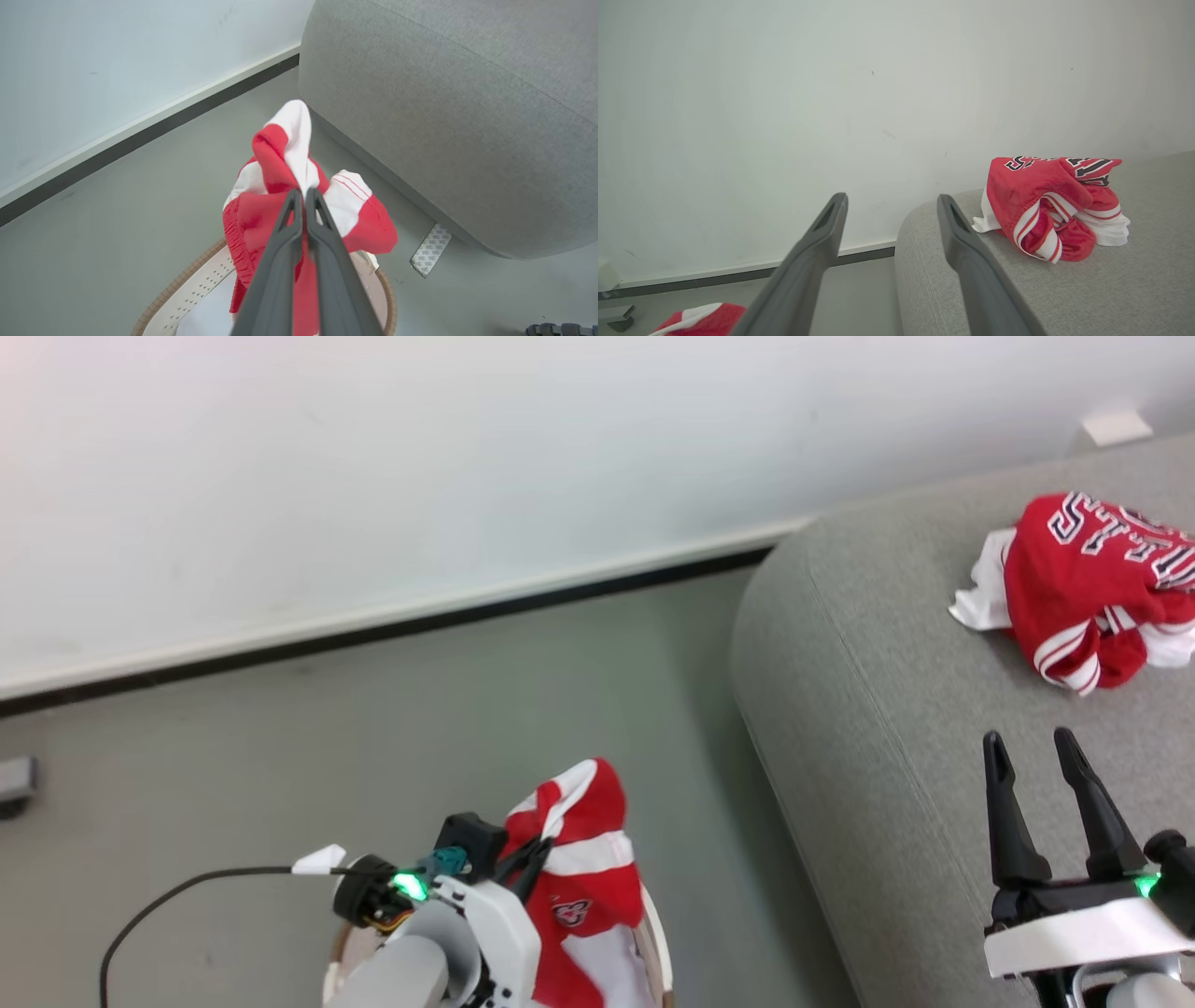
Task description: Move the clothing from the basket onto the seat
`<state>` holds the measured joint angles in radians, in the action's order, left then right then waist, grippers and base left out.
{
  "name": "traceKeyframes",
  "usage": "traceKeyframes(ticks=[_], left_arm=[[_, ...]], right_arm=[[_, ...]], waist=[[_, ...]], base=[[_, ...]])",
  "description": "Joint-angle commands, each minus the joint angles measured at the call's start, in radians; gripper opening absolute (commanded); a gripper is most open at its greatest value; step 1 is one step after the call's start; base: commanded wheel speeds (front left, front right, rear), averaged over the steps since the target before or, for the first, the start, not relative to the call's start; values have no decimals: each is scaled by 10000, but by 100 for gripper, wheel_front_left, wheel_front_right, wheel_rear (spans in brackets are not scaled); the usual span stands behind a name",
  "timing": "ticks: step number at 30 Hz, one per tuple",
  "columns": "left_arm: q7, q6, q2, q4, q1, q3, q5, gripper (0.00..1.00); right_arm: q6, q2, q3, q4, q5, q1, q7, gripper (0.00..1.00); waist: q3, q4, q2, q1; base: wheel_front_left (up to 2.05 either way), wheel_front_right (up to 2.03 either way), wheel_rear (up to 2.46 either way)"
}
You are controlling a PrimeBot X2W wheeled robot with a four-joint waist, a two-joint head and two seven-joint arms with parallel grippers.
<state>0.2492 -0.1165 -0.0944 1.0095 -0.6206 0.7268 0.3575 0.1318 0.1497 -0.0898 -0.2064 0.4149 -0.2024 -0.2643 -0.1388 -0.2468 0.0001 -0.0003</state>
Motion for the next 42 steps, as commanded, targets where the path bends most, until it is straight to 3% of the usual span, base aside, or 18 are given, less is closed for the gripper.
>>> traceKeyframes(ticks=[1, 11, 17, 26, 35, 42], left_arm=[[91, -43, 29, -146, 127, -36, 128, 0], [154, 61, -267, -2877, -300, -666, 362, 0], [-288, 23, -353, -4704, -425, -1273, 1229, 0], [-1398, 578, -573, -7173, -609, -1644, 1634, 0], [-1859, 918, -619, -8123, -89, -1559, 1838, 0], [-1915, 1012, -453, -8342, 167, -1327, 1895, 0]], right_arm=[[-22, 68, 28, -59, 48, 208, -2, 100], [-22, 225, 14, -33, 180, 962, -1, 100], [-22, 199, -206, -33, 228, 1160, 4, 100], [-22, 187, -623, -46, 249, 1278, 55, 100], [-22, 257, -1328, 65, 316, 1044, 141, 100], [-22, 618, -2491, 274, 438, 540, 273, 100]], waist=[[683, 462, -1, 3], [1617, 981, -1, 3], [1819, 1149, -1, 3], [1956, 1251, -1, 3], [1835, 1246, -1, 3], [1693, 1459, -1, 3]], base=[[0, 0, 0], [0, 0, 0], [0, 0, 0], [0, 0, 0], [0, 0, 0], [0, 0, 0]])
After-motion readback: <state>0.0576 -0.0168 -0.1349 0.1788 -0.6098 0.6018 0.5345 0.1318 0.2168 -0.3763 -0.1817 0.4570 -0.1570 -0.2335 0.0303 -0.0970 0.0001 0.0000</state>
